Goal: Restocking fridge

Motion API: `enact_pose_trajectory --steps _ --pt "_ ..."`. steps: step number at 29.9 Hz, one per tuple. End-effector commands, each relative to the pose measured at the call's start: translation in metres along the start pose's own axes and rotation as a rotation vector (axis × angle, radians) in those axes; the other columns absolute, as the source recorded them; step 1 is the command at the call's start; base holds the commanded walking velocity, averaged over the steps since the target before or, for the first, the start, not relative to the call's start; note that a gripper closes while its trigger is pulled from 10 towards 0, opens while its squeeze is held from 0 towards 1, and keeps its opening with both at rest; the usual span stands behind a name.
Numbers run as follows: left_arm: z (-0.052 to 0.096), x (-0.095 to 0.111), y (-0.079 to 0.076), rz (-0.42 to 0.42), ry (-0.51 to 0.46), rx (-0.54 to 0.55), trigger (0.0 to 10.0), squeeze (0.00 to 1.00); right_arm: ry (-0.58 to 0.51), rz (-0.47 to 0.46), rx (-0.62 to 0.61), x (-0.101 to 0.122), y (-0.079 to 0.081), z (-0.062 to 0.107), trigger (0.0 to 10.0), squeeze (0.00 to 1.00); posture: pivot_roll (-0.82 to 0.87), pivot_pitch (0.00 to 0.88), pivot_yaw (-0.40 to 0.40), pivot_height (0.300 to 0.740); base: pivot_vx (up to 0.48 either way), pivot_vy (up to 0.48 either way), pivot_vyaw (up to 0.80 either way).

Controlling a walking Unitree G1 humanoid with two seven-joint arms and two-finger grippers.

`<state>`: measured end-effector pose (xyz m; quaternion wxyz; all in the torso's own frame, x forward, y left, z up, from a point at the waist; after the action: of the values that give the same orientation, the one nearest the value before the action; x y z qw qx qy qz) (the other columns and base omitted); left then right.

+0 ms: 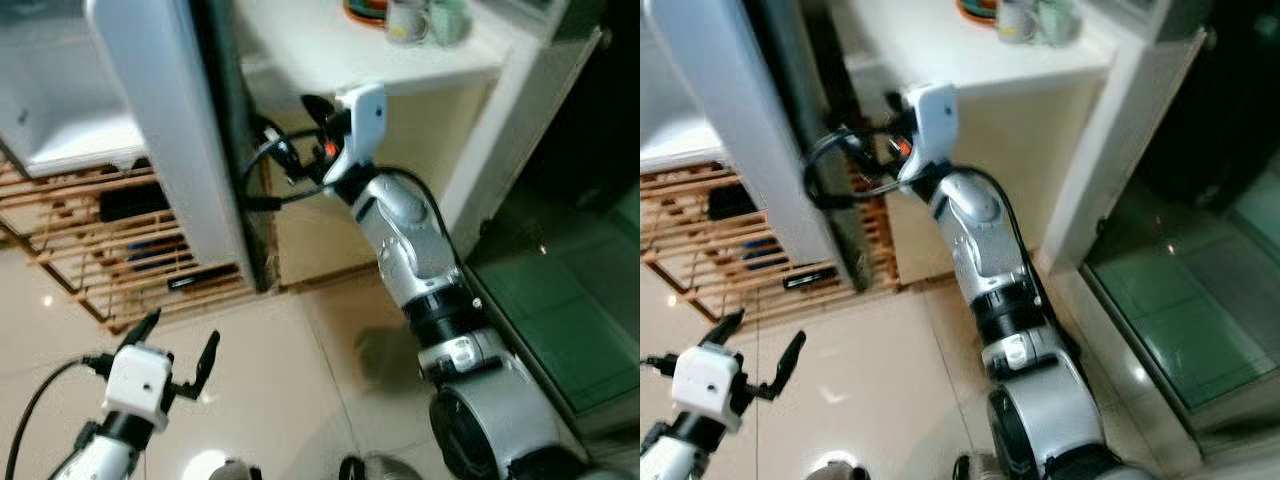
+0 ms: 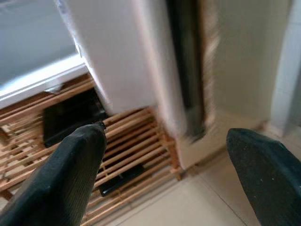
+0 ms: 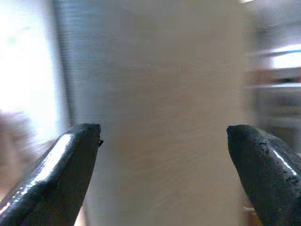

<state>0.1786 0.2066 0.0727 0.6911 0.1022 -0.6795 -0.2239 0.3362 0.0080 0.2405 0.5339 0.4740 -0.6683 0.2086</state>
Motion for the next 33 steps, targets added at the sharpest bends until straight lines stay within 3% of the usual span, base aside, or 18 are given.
enact_pose_trajectory --steps 1,3,7,12,13,18,20,21,26,33 --pt "-0.003 -0.001 0.0 -0.012 -0.007 0.001 10.0 0.0 0.018 -0.044 -0.017 -0.006 -0.003 0.008 10.0 0.0 0.02 0.004 -0.021 0.74 0.0 0.0 0.0" --pt "-0.007 -0.001 -0.002 -0.014 -0.018 -0.003 10.0 0.0 0.026 -0.034 -0.075 -0.004 -0.015 0.02 10.0 0.0 0.01 0.0 -0.017 0.74 0.0 0.0 0.0" --pt "-0.012 -0.001 -0.002 -0.023 -0.025 0.006 10.0 0.0 0.03 -0.025 -0.127 0.0 -0.024 0.03 10.0 0.0 0.01 0.0 -0.016 0.74 0.0 0.0 0.0" --pt "-0.055 0.001 0.001 -0.04 0.058 0.051 10.0 0.0 0.197 0.091 -0.496 -0.031 -0.072 0.09 10.0 0.0 0.0 0.0 -0.016 0.74 0.0 0.0 0.0" --pt "-0.064 0.009 0.0 -0.06 0.034 0.041 10.0 0.0 0.203 0.06 -0.565 -0.036 -0.08 0.102 10.0 0.0 -0.01 0.0 -0.01 0.74 0.0 0.0 0.0" --pt "-0.105 0.068 -0.004 0.066 -0.169 0.024 10.0 0.0 0.199 0.059 -0.865 -0.045 -0.104 0.164 10.0 0.0 -0.05 0.0 0.036 0.74 0.0 0.0 0.0" --pt "-0.112 0.078 -0.002 0.098 -0.202 0.031 10.0 0.0 0.177 0.053 -0.901 -0.044 -0.106 0.173 10.0 0.0 -0.06 0.0 0.041 0.74 0.0 0.0 0.0" --pt "-0.121 0.091 0.0 0.149 -0.239 0.041 10.0 0.0 0.158 0.059 -0.955 -0.043 -0.109 0.186 10.0 0.0 -0.07 0.0 0.056 0.74 0.0 0.0 0.0" --pt "-0.138 0.108 0.003 0.189 -0.258 0.057 10.0 0.0 0.14 0.072 -1.005 -0.046 -0.111 0.198 10.0 0.0 -0.09 0.0 0.079 0.74 0.312 0.194 0.29" --pt "-0.15 0.116 0.004 0.218 -0.255 0.068 10.0 0.0 0.156 0.094 -0.969 -0.048 -0.111 0.184 10.0 0.0 -0.09 0.0 0.073 0.74 0.377 0.297 0.43"
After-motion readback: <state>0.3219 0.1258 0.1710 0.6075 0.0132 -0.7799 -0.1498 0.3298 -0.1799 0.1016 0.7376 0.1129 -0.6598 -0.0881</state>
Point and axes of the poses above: a point about 5 cm out from each wrist's last joint towards the gripper, its own z axis pointing back from the gripper into the wrist, its own x axis along the axis of the wrist's last joint, y = z × x, the point moved 1 cm from there along -z, pointing out of the wrist towards the gripper, and after that the axes turned 10 degrees about -z, right-handed, at the moved point
